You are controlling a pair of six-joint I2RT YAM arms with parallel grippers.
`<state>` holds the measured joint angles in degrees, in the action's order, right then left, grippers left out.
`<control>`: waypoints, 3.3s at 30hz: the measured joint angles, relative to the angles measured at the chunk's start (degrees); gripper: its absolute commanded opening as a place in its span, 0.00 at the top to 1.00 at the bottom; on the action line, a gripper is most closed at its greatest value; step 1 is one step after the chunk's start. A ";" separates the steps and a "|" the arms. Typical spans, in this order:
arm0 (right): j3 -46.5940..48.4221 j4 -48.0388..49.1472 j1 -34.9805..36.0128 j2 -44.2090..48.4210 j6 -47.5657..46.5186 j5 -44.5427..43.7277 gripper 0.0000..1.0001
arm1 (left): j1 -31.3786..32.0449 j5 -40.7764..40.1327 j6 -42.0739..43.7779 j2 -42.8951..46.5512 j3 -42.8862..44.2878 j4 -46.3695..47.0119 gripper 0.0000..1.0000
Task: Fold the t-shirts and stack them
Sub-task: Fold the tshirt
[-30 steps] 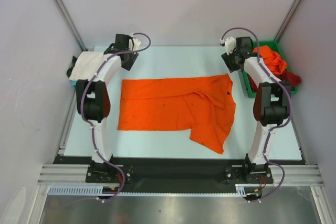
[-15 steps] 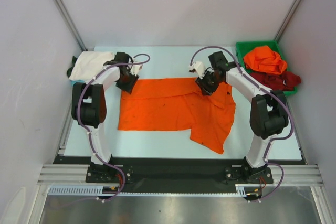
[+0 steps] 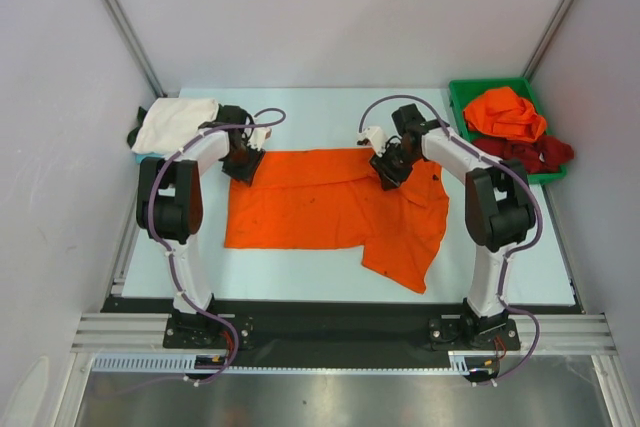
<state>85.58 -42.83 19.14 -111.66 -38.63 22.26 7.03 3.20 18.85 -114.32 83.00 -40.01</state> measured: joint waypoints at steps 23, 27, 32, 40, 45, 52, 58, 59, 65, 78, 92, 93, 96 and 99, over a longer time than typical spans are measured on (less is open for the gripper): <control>3.10 3.72 0.04 -6.95 1.36 -3.93 0.88 | 0.00 -0.52 0.00 -0.90 0.52 -0.02 0.57; 3.17 4.13 0.15 -6.95 1.92 -4.72 1.00 | 0.00 -0.55 0.00 -0.96 0.59 0.00 0.57; 3.15 3.91 0.74 -6.16 1.99 -5.40 1.00 | 0.00 -0.55 0.00 -0.96 0.59 0.02 0.57; 0.94 3.10 3.52 0.52 2.01 -5.27 1.00 | 0.00 -0.52 0.00 -0.96 0.59 0.04 0.58; -0.63 2.71 4.90 1.84 1.99 -5.05 0.99 | 0.00 -0.55 0.02 -0.96 0.59 0.07 0.59; -1.14 1.79 5.29 1.84 2.27 -5.05 0.61 | 0.00 -0.98 0.11 -0.96 1.03 -0.07 0.57; 3.34 1.11 1.73 1.84 5.31 -3.63 0.59 | -0.15 -1.79 0.39 -0.98 7.82 -1.38 0.52; 4.52 1.27 0.76 1.84 5.68 -3.54 0.59 | -0.22 -2.14 0.61 -0.98 9.29 -1.33 0.51; 11.50 4.09 -6.19 0.09 8.07 -3.96 0.58 | -1.36 -4.70 0.63 -2.43 14.23 -1.36 0.39; 16.63 1.99 -13.77 -8.90 8.55 -5.62 0.58 | -6.12 -4.48 -0.79 -15.82 25.81 -5.64 0.46; 21.90 0.24 -15.50 -10.45 8.20 -7.23 0.58 | -6.36 0.11 -1.07 -19.63 29.99 -7.28 0.54; 21.90 0.17 -15.45 -10.71 8.17 -7.43 0.58 | -6.36 0.24 -1.18 -19.63 29.99 -7.28 0.54; 21.90 0.04 -15.28 -11.04 8.15 -7.96 0.58 | -6.36 0.57 -1.44 -19.63 30.01 -7.32 0.59; 21.90 0.07 -14.93 -11.04 8.02 -8.57 0.58 | -6.36 0.94 -1.51 -19.82 30.49 -7.72 0.69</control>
<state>107.48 -42.76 4.21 -122.69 -30.61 13.69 0.67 4.14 17.34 -134.15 113.49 -47.72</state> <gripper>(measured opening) 0.418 0.375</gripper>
